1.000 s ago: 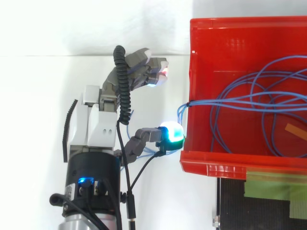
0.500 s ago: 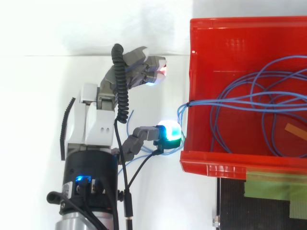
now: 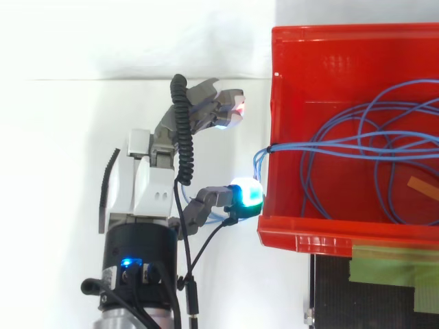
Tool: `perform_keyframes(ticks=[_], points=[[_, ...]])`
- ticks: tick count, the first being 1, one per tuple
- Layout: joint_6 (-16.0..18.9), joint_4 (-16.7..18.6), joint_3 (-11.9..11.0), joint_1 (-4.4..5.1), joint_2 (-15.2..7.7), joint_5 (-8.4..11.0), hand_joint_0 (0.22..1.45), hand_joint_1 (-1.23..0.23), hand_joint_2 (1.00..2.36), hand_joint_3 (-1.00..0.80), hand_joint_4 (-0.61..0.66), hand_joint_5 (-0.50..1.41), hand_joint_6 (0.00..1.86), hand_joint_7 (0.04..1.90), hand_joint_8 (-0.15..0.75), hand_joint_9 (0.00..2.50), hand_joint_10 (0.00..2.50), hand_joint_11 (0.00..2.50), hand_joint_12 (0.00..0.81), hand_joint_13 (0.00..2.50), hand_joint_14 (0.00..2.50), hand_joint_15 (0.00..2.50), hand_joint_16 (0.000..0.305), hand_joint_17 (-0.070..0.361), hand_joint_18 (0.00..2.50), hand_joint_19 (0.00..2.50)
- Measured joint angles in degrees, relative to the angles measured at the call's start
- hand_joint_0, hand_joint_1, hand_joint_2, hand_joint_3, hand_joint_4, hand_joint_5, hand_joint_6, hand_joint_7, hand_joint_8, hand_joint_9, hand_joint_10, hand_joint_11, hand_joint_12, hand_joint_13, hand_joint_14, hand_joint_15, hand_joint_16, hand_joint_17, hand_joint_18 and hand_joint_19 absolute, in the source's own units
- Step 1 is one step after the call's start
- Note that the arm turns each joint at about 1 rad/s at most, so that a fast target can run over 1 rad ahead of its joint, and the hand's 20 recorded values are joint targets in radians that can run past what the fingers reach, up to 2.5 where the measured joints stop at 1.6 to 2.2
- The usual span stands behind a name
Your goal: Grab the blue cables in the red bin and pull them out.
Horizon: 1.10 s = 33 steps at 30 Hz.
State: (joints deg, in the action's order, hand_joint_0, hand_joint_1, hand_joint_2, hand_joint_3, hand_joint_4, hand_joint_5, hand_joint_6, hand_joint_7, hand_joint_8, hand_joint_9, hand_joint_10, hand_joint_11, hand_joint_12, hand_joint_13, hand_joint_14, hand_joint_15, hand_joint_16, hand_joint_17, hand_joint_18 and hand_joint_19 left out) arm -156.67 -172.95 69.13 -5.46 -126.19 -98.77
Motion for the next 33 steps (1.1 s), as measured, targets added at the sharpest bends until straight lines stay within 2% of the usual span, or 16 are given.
perform_keyframes(ticks=[14,24,33], points=[[-0.13,-0.99,-0.48,-0.34,-0.01,-0.19,0.76,-1.02,1.0,-1.0,0.06,0.59,0.01,0.54,0.232,0.74,0.02,0.89,0.34,0.66,0.02,0.6,0.046,0.104,0.47,0.48],[-0.17,-3.4,-0.51,-0.49,-0.01,-0.26,0.76,-1.01,1.0,-1.0,0.06,0.59,0.01,0.53,0.231,0.74,0.02,0.88,0.343,0.66,0.02,0.59,0.046,0.104,0.47,0.48],[-0.17,-3.6,-0.51,-0.58,0.01,-0.28,0.76,-1.02,1.0,-1.0,0.05,0.59,0.01,0.55,0.232,0.74,0.02,0.9,0.341,0.66,0.02,0.59,0.046,0.104,0.47,0.48]])
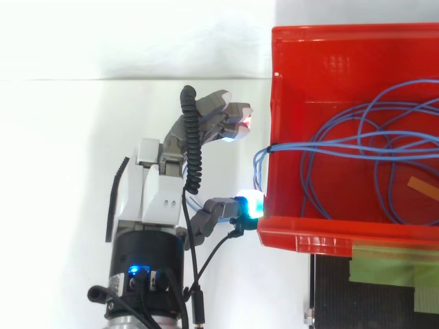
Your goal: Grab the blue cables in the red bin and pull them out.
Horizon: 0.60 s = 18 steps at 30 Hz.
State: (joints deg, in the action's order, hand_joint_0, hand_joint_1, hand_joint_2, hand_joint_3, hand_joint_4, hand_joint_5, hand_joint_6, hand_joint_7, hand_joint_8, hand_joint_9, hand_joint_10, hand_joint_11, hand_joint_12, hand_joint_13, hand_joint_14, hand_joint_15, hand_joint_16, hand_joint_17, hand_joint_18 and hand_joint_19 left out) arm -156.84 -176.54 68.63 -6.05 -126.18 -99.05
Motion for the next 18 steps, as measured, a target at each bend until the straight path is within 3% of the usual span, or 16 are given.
perform_keyframes(ticks=[12,18], points=[[-2.14,0.69,0.01,0.0,-0.03,0.0,0.77,-1.02,1.0,-1.0,0.04,0.8,0.0,0.81,0.236,0.81,0.03,0.91,0.336,0.7,0.02,0.59,0.045,0.102,0.51,0.48],[-2.55,1.95,0.02,-0.01,-0.03,0.0,0.78,-1.01,1.0,-1.0,0.03,0.85,0.0,0.84,0.233,0.83,0.02,0.89,0.332,0.71,0.02,0.59,0.045,0.1,0.52,0.48]])
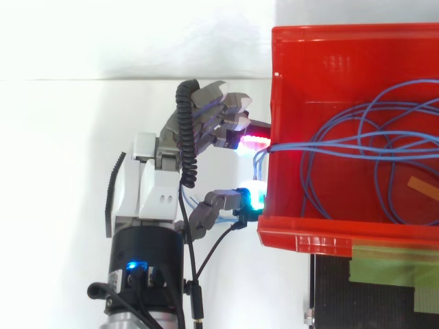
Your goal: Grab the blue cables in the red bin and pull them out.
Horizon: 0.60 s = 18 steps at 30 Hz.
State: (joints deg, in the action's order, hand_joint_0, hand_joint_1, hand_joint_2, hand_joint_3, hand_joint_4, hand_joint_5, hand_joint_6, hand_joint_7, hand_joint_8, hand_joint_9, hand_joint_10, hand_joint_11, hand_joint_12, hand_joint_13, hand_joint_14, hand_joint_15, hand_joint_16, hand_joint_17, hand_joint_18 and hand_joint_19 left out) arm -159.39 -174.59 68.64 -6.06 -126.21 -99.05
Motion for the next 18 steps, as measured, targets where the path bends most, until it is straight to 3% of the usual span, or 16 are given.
perform_keyframes(ticks=[6,13,18], points=[[-0.07,0.91,0.0,0.0,0.0,0.0,0.78,-0.99,1.0,-1.0,0.08,0.79,0.01,0.67,0.231,0.83,0.03,0.89,0.33,0.71,0.02,0.59,0.044,0.099,0.52,0.49],[-0.08,1.2,0.0,-0.01,0.01,0.0,0.77,-0.99,1.0,-1.0,0.08,0.77,0.01,0.64,0.234,0.82,0.02,0.87,0.333,0.71,0.02,0.59,0.044,0.1,0.52,0.48],[-0.09,3.53,0.0,-0.01,0.0,0.0,0.77,-0.99,1.0,-1.0,0.08,0.77,0.01,0.63,0.232,0.82,0.02,0.87,0.334,0.71,0.02,0.59,0.045,0.1,0.52,0.48]])
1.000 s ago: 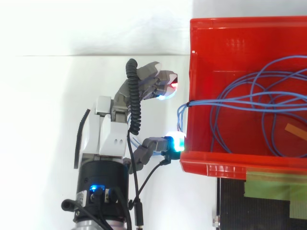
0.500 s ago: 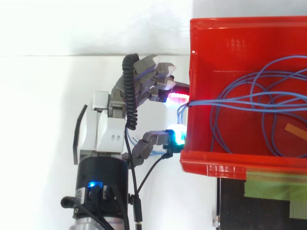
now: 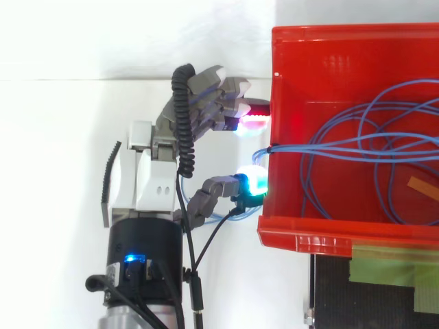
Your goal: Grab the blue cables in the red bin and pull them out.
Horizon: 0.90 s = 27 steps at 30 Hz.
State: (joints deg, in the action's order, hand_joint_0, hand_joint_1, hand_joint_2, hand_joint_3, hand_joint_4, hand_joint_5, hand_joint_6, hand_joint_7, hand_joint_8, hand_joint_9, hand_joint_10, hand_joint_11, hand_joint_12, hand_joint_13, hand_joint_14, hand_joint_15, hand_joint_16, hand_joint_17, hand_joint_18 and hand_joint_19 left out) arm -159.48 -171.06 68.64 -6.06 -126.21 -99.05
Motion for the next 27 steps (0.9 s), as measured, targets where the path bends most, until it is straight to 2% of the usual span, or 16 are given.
perform_keyframes(ticks=[8,17,27], points=[[0.0,1.88,0.0,0.07,0.0,0.0,0.77,-0.99,1.0,-1.0,0.09,0.76,0.01,0.63,0.232,0.82,0.02,0.86,0.334,0.71,0.02,0.59,0.045,0.101,0.52,0.48],[0.0,0.66,0.03,0.01,0.0,0.0,0.77,-0.99,1.0,-1.0,0.1,0.78,0.01,0.65,0.235,0.83,0.02,0.86,0.333,0.71,0.02,0.59,0.044,0.1,0.52,0.48],[0.0,0.5,0.45,-0.01,0.0,0.0,0.78,-0.98,1.0,-1.0,0.09,0.87,0.01,0.74,0.234,0.86,0.03,0.87,0.332,0.73,0.02,0.59,0.044,0.099,0.53,0.48]])
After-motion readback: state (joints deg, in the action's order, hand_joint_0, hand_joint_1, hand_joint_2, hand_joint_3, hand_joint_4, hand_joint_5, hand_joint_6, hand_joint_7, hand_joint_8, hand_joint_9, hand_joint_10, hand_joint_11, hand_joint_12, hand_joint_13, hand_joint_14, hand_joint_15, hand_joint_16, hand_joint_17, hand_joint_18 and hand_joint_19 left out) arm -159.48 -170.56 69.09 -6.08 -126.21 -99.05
